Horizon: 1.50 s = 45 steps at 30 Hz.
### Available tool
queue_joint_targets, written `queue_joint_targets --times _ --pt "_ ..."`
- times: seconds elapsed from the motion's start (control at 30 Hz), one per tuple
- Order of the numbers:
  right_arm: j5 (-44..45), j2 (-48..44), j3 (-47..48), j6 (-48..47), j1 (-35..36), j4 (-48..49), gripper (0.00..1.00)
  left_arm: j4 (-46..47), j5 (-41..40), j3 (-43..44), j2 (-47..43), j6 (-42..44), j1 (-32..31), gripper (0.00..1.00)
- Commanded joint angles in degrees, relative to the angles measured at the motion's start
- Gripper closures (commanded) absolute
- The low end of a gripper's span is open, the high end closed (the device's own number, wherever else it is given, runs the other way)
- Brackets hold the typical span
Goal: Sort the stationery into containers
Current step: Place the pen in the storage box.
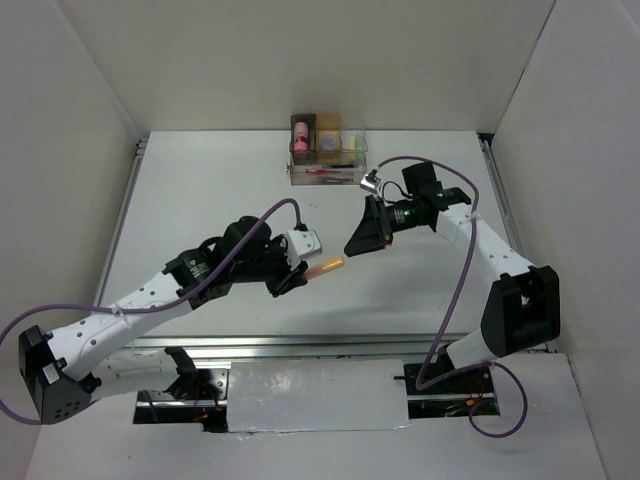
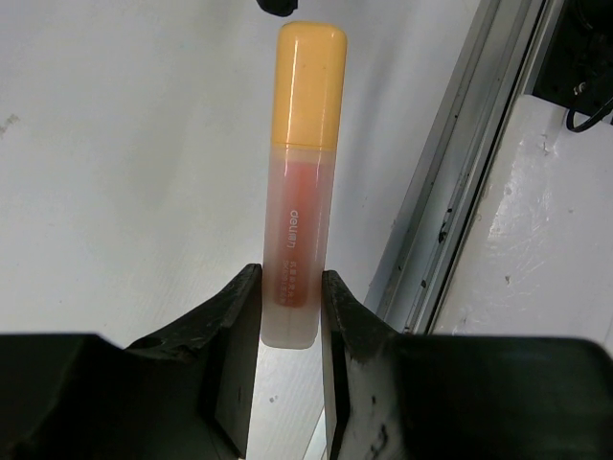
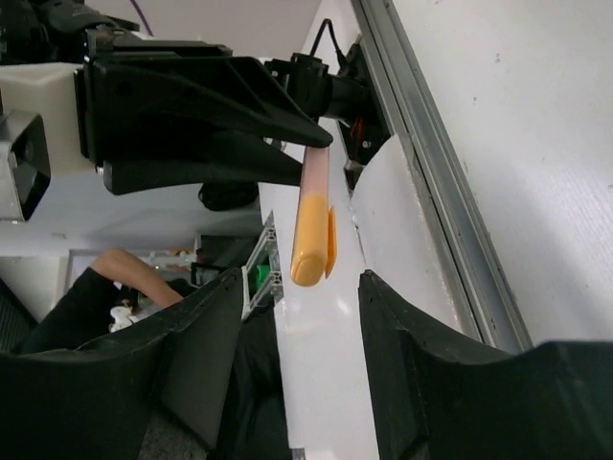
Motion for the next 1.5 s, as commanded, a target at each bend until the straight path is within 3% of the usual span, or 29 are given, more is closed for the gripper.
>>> queue_joint_targets --times 0.0,0.77,1.47 --pt "0.09 0.61 0.65 4.42 0.66 4.14 0.42 2.95 0.27 1.57 0.95 0.97 0.15 1.00" --pt "3.26 3.33 -0.93 6.09 3.83 5.11 0.44 4.18 -4.74 4.03 4.64 1.23 -0.03 1.00" --pt "6.25 1.75 -1.54 10.48 3.04 10.81 0.62 4.62 -4.65 4.12 5.26 0.00 -0.73 1.00"
